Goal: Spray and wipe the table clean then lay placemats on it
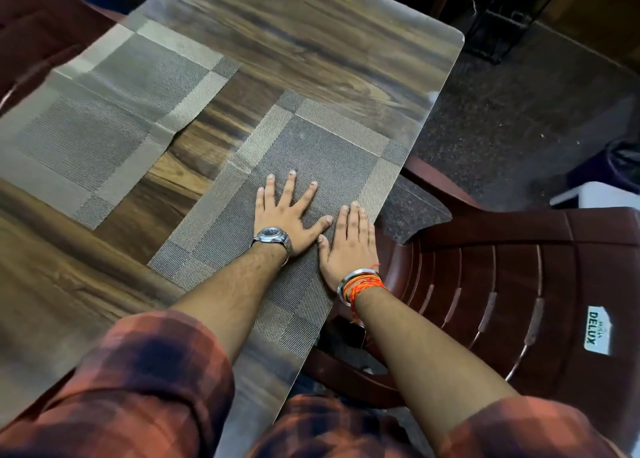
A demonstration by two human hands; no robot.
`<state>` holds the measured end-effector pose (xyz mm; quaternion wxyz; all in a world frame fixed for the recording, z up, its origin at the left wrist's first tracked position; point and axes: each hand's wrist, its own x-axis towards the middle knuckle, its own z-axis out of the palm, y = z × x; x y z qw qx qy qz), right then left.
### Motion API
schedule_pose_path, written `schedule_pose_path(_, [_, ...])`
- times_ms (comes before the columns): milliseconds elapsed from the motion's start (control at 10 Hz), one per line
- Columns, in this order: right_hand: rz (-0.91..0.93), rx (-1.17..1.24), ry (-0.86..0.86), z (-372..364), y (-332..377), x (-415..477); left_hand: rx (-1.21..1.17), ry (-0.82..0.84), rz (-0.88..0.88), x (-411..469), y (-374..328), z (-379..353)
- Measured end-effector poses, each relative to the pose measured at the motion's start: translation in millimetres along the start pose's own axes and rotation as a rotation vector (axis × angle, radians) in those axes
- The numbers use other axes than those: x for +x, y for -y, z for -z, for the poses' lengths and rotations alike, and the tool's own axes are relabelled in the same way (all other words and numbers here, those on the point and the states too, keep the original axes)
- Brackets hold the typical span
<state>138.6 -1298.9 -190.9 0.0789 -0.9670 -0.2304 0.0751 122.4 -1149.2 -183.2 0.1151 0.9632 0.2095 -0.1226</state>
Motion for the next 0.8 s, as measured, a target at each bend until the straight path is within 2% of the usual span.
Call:
schedule_pose_path(100, [0.006,-0.009,0.017,1,-2,-1,-0.012,-0.002,0.019,-1,6,3])
schedule_pose_path(400, [-0.022,0.004,0.130,7,-9,-5,-0.025,0.016,0.342,4,43,24])
schedule_pose_path(500, [-0.021,0.043,0.162,10,-8,-5,0.036,0.033,0.355,0,39,29])
schedule_pose_path(600, [-0.001,0.070,0.141,20,-13,-6,0.066,-0.031,0.254,-7,33,33])
schedule_pose_path(700, [0.022,0.052,0.034,32,-16,-9,0.075,-0.074,0.100,-25,19,33])
schedule_pose_path(800, [0.041,0.045,-0.032,44,-12,-9,0.023,-0.155,0.068,-40,3,34])
